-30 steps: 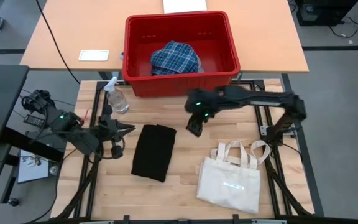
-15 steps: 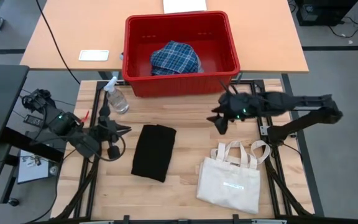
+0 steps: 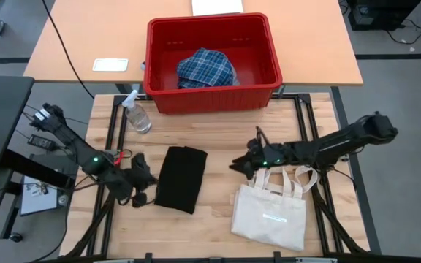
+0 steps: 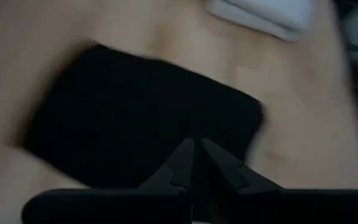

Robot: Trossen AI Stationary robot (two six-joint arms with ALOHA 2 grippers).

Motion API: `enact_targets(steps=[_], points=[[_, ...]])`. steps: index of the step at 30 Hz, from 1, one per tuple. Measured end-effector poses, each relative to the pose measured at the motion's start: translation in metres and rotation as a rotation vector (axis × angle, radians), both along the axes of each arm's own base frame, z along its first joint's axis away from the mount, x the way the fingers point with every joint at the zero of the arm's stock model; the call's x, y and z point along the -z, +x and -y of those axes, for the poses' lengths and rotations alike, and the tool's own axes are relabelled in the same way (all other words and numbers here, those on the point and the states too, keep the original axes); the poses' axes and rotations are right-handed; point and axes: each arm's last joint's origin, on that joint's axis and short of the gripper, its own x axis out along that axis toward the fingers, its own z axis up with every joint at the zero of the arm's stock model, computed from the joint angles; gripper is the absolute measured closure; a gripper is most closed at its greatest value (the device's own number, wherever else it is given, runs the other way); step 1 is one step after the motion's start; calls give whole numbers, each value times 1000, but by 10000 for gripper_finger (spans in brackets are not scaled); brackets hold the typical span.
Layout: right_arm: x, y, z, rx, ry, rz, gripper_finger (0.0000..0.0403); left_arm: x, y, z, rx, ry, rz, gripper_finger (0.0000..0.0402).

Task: Fold laundry
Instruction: Put the black shirt into the red bin

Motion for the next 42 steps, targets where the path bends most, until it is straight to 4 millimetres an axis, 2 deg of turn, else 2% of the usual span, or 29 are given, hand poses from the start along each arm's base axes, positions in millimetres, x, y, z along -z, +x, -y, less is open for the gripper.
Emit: enact_targets(steps=[5,10,16,20,25,29,32,35,37,42], points=[[20,27,-7,-37,166,-61,174,27,5,4,65,-177,-11,370],[25,67,-14,-39,259,-110,178,32,8,-4,14,-93,9,370],[52,97,-12,7,389,-214,174,32,14,-13,7,-23,12,366],[65,108,-15,-43,460,-250,155,32,16,-18,-39,-40,10,336],[68,119,-18,-21,567,-285,113,37,20,-23,-74,-21,-24,257],[63,125,-15,94,531,-391,100,45,28,-25,-52,16,-72,192],[58,132,-12,143,484,-454,98,51,36,-27,-42,24,-102,161],[60,136,-9,197,458,-448,98,58,44,-29,-67,30,-125,150],[61,142,-8,220,506,-392,98,63,48,-31,-70,45,-146,149],[74,152,-13,204,572,-319,90,77,56,-32,-11,59,-188,162]])
